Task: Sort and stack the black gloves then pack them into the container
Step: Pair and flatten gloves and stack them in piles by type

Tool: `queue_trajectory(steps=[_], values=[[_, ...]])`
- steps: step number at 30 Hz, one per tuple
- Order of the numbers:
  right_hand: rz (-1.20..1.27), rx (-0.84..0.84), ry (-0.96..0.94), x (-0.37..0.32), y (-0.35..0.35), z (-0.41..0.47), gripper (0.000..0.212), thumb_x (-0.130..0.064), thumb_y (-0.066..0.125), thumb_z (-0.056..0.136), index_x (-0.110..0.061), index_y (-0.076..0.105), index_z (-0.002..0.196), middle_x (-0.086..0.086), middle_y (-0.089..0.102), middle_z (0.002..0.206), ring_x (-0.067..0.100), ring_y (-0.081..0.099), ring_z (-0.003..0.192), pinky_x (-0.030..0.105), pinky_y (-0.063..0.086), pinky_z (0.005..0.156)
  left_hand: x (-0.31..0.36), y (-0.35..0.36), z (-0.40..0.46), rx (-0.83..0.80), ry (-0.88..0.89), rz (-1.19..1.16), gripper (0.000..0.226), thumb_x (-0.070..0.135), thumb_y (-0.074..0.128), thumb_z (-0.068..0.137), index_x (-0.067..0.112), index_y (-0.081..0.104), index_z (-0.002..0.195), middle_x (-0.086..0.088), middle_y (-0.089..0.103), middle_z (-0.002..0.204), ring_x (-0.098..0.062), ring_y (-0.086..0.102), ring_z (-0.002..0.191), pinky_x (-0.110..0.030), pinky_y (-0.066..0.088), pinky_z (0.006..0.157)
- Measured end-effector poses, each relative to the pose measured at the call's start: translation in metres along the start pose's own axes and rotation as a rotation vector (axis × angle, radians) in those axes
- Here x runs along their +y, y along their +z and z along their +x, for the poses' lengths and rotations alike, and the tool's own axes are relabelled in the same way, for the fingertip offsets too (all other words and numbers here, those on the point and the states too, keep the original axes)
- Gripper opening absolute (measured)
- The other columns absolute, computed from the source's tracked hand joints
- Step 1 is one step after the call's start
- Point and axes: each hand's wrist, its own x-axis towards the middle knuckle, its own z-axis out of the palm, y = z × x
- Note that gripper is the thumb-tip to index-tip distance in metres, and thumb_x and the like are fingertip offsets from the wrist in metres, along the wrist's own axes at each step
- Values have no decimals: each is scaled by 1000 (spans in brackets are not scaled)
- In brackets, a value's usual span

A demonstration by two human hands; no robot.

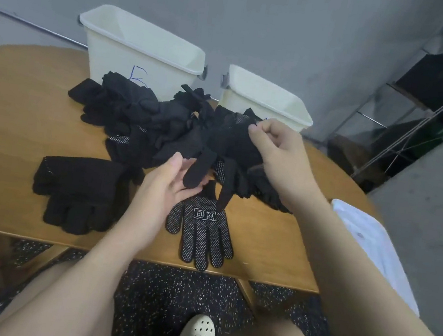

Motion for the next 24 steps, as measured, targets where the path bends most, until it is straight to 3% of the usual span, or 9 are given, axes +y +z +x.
queue_trajectory(steps=[3, 5, 7, 10, 13, 15, 17, 20, 24], values=[[41, -21, -3, 25, 15, -29, 29, -22, 58, 105, 2, 59, 90, 27, 61, 78, 17, 56, 66, 27, 51, 57, -2, 6, -6, 4, -88, -3, 60, 57, 69, 81, 15, 68, 124, -9, 74, 120, -24, 74, 104, -41, 61, 91], [130, -44, 20, 40, 24, -42, 27, -18, 58, 105, 4, 61, 91, 22, 65, 79, 14, 60, 68, 23, 51, 58, -11, 7, -6, -8, -95, 121, 35, 45, 77, 84, 26, 75, 113, 0, 76, 117, -17, 73, 106, -43, 56, 98], [208, -58, 46, 54, 30, -50, 24, -16, 57, 105, 1, 61, 89, 9, 63, 75, 11, 58, 69, 21, 49, 61, -21, 9, -4, 0, -69, 263, 21, 27, 78, 88, 24, 78, 109, 3, 77, 115, -17, 71, 112, -48, 52, 104], [343, -43, 81, 76, 32, -54, 24, -21, 57, 106, -5, 63, 88, 5, 65, 81, 16, 59, 77, 33, 51, 73, -32, 5, 1, 126, -56, 418, 17, 9, 72, 89, 18, 78, 103, 1, 79, 106, -22, 73, 106, -54, 56, 100], [451, -25, 106, 91, 22, -49, 27, -24, 56, 106, -3, 60, 89, 12, 64, 89, 25, 58, 85, 45, 48, 80, -30, 3, 2, 227, -86, 436, 45, 34, 79, 70, 22, 74, 113, 5, 77, 112, -21, 71, 110, -52, 57, 98], [560, 16, 144, 95, 13, -44, 24, -25, 56, 104, -7, 60, 89, 14, 62, 93, 27, 56, 88, 48, 47, 81, -28, 0, 5, 213, -113, 403, 46, 32, 82, 77, 21, 72, 119, 2, 76, 116, -24, 73, 109, -52, 59, 91], [616, 58, 183, 100, 8, -40, 22, -25, 54, 105, -9, 61, 93, 15, 62, 95, 28, 56, 88, 49, 47, 78, -24, -1, 7, 145, -108, 412, 22, 13, 72, 94, 11, 74, 116, -6, 78, 111, -27, 76, 97, -46, 63, 77], [574, 54, 200, 106, 10, -40, 26, -23, 48, 109, -12, 59, 89, 11, 67, 91, 22, 64, 77, 40, 55, 63, -18, 1, 8, 149, -74, 474, 16, 8, 65, 98, 6, 76, 109, -12, 79, 102, -26, 77, 81, -31, 60, 61], [589, 69, 196, 106, 6, -37, 26, -23, 47, 110, -13, 58, 88, 7, 69, 88, 20, 65, 70, 33, 50, 52, -19, -1, 7, 188, 7, 599, 14, 10, 68, 97, 14, 79, 103, -4, 80, 99, -19, 75, 90, -32, 59, 76]])
